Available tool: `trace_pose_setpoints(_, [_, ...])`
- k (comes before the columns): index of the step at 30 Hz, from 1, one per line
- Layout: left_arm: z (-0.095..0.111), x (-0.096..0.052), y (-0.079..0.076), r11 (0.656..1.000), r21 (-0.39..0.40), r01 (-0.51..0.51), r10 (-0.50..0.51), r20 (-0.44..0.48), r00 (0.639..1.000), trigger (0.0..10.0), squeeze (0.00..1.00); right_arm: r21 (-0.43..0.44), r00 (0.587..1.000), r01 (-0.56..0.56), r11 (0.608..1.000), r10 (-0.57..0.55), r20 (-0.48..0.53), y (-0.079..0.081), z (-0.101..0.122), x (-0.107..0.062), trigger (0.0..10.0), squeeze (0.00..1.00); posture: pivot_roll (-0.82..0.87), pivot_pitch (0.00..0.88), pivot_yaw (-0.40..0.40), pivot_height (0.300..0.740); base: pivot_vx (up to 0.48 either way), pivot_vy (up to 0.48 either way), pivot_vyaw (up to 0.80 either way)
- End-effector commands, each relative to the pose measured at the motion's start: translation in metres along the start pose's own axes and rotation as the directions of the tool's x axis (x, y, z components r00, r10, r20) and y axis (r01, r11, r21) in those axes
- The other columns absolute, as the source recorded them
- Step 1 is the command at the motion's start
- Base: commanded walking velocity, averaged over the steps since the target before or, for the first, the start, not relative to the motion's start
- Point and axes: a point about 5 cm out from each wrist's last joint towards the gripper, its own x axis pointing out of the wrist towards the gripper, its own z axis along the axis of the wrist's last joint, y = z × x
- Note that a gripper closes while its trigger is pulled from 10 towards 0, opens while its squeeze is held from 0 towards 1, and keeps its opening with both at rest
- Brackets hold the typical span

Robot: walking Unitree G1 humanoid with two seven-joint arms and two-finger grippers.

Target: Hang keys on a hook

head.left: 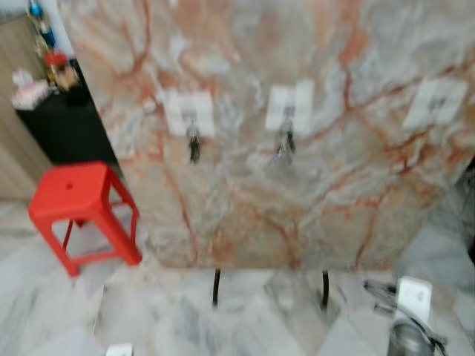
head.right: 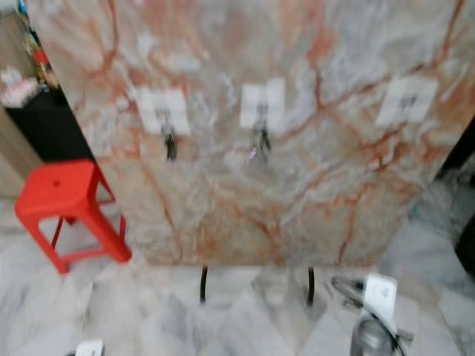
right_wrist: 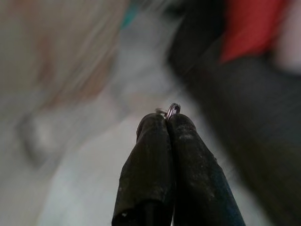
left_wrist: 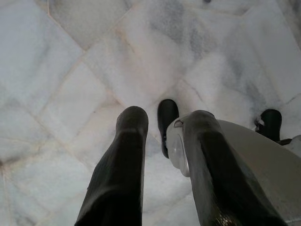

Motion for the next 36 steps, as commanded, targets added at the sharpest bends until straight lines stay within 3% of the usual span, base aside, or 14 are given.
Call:
trace_pose_setpoints(1, [-0.003,-0.001,0.006,1.000,0.015,-0.009,0.010,-0.017,1.000,10.0,0.00,0.002,0.997,0.033,0.999,-0.033,0.075,0.006,0.016,-0.001,10.0,0.00,-0.12,0.000,-0.008,0.740,0.000,0.000,0.00])
trace_pose_setpoints(4, [-0.003,-0.001,0.006,1.000,0.015,-0.010,0.010,-0.016,1.000,10.0,0.00,0.014,0.981,0.092,0.996,-0.093,0.173,0.004,0.039,0.002,10.0,0.00,-0.12,0.000,-0.005,0.740,0.000,0.000,0.00])
trace_pose_setpoints(7, [-0.003,-0.001,0.007,1.000,0.014,-0.010,0.010,-0.015,1.000,10.0,0.00,0.038,0.947,0.105,0.994,-0.111,0.302,0.010,0.067,0.000,10.0,0.00,-0.12,0.000,-0.003,0.740,0.000,0.000,0.00])
trace_pose_setpoints(9, [-0.002,-0.001,0.007,1.000,0.014,-0.010,0.010,-0.014,1.000,10.0,0.00,0.061,0.936,0.091,0.994,-0.107,0.336,0.014,0.076,-0.002,10.0,0.00,-0.12,0.000,-0.002,0.740,0.000,0.000,0.00])
trace_pose_setpoints(11, [-0.002,-0.001,0.007,1.000,0.015,-0.009,0.009,-0.013,1.000,10.0,0.00,0.154,0.934,0.018,0.988,-0.072,0.349,0.024,0.088,-0.006,10.0,0.00,-0.11,0.000,-0.002,0.740,0.000,0.000,0.00])
trace_pose_setpoints(12, [-0.002,-0.001,0.007,1.000,0.015,-0.009,0.009,-0.013,1.000,10.0,0.00,0.154,0.934,0.018,0.988,-0.072,0.349,0.024,0.088,-0.006,10.0,0.00,-0.11,0.000,-0.002,0.740,0.000,0.000,0.00])
trace_pose_setpoints(14, [-0.002,-0.001,0.007,1.000,0.015,-0.009,0.009,-0.011,1.000,10.0,0.00,0.302,0.933,-0.109,0.947,-0.008,0.360,0.038,0.104,-0.013,10.0,0.00,-0.12,0.000,0.001,0.740,0.000,0.000,0.00])
trace_pose_setpoints(19, [-0.001,-0.002,0.008,1.000,0.017,-0.009,0.009,-0.009,1.000,10.0,0.00,0.386,0.893,-0.227,0.894,0.033,0.449,0.051,0.131,-0.026,10.0,0.00,-0.12,0.000,0.002,0.740,0.000,0.000,0.00])
trace_pose_setpoints(23, [-0.001,-0.001,0.008,1.000,0.018,-0.008,0.008,-0.008,1.000,10.0,0.00,0.382,0.880,-0.200,0.902,-0.006,0.475,0.049,0.139,-0.028,10.0,0.00,-0.12,0.000,0.004,0.740,0.000,0.000,0.00])
trace_pose_setpoints(25, [-0.001,-0.001,0.008,1.000,0.018,-0.005,0.005,-0.007,1.000,10.0,0.00,0.292,0.842,-0.138,0.946,-0.044,0.538,0.044,0.147,-0.028,10.0,0.00,-0.12,0.000,0.006,0.740,0.000,0.000,0.00])
trace_pose_setpoints(32, [-0.002,-0.002,0.008,1.000,0.011,-0.002,0.002,-0.006,1.000,10.0,0.00,0.275,0.865,-0.077,0.958,-0.073,0.497,0.035,0.141,-0.020,10.0,0.00,-0.12,0.000,0.003,0.740,0.000,0.000,0.00])
trace_pose_setpoints(36, [-0.002,-0.002,0.008,1.000,0.014,-0.001,0.001,-0.010,1.000,10.0,0.00,0.239,0.844,-0.023,0.971,-0.109,0.525,0.028,0.143,-0.019,10.0,0.00,-0.13,0.000,0.004,0.740,0.000,0.000,0.00])
